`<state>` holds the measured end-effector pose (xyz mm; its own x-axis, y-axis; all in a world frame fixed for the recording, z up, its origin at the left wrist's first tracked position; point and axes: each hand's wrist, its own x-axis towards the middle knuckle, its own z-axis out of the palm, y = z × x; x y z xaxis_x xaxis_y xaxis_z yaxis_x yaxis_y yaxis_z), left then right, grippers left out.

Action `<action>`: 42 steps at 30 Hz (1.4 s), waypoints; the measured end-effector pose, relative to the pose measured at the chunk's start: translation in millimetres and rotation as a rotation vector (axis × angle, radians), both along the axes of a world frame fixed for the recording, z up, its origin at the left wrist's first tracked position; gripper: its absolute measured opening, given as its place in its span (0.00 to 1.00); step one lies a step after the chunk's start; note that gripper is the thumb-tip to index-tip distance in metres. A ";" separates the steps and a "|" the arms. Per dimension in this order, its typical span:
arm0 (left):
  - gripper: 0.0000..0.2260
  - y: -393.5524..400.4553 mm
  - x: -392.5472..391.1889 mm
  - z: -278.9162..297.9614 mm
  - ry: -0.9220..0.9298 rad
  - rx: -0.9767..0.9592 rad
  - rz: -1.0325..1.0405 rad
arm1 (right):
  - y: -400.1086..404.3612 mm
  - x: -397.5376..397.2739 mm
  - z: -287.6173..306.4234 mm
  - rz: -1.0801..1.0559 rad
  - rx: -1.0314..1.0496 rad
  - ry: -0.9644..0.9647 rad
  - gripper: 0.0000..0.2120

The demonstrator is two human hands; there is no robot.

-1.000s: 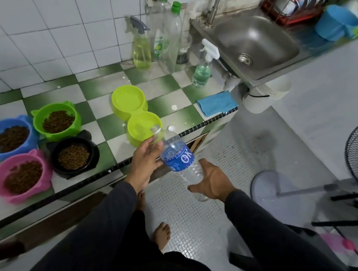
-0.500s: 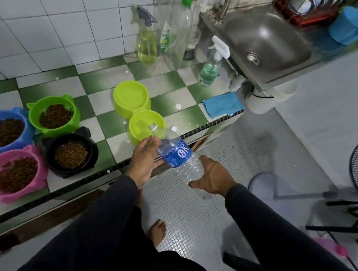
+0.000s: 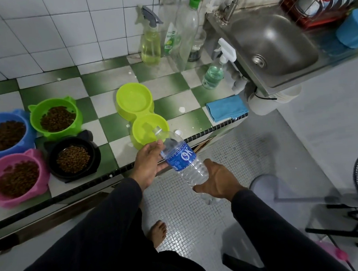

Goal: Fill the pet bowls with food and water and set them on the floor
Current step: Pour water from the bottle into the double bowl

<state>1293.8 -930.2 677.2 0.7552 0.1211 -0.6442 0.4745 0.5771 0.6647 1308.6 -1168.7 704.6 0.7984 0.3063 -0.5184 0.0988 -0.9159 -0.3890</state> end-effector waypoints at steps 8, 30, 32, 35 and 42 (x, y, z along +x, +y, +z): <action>0.12 0.5 -1.9 -2.0 -0.002 -0.025 -0.006 | -2.6 0.5 8.0 0.012 -0.005 -0.024 0.29; 0.16 -4.8 -5.7 6.6 0.013 -0.065 0.026 | -9.7 3.4 13.1 0.062 -0.036 -0.050 0.33; 0.15 -5.1 -5.8 7.2 0.015 -0.068 0.029 | -9.6 3.2 13.5 0.066 -0.032 -0.047 0.32; 0.16 -4.7 -6.5 8.1 0.021 -0.076 0.030 | -9.6 2.8 15.3 0.071 -0.029 -0.047 0.31; 0.16 -5.2 -7.4 9.1 0.035 -0.081 0.028 | -9.5 3.5 18.9 0.084 -0.046 -0.062 0.31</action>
<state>1286.4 -935.4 686.3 0.7294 0.0880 -0.6784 0.4794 0.6417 0.5987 1312.1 -1178.3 723.5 0.8021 0.3506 -0.4834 0.1987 -0.9201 -0.3375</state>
